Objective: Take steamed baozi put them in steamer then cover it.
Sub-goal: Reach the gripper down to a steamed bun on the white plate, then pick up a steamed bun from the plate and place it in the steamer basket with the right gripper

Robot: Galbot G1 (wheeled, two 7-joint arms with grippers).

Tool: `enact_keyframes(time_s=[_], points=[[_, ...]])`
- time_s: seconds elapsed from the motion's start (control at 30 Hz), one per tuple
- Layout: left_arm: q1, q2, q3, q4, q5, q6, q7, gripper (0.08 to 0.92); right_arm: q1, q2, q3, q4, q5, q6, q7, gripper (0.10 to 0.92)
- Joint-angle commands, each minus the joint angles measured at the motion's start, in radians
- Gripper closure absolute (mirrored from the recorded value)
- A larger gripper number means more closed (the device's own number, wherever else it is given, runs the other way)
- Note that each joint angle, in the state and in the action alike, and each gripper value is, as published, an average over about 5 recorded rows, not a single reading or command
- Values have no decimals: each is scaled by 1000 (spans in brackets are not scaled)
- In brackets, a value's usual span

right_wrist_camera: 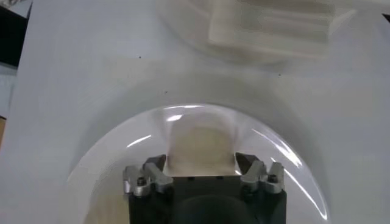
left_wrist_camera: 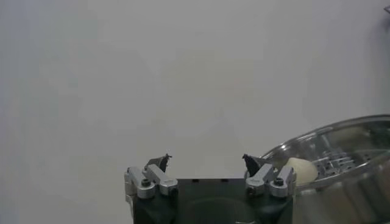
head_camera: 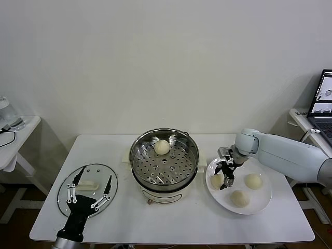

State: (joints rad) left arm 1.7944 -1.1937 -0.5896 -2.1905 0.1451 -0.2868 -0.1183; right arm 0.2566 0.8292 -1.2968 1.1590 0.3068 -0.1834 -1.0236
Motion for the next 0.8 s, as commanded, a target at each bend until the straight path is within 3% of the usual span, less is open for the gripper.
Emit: enact_keyframes(time_s=[0.03,0.2,0.37,0.57,0.8], points=[[-2,-1,1,1,-1,-1,-2,177,17,5,-2,9,-12,-1,-8,364],[-3,0,2,-2,-1,-1,-2,177,88,-13,21,24,-47,20,-66,379],[-10,7,9,-4,-1,-2,-3,177,268,-18,35,24,-77,67,-217,381],[-26,14,26,-7,-1,-1,-4,177,549,73,-59,40,49,84,-335,374],[-32,17,34,-7,-1,-1,-4,177,675,274,-108,65,193,49,-349,368]])
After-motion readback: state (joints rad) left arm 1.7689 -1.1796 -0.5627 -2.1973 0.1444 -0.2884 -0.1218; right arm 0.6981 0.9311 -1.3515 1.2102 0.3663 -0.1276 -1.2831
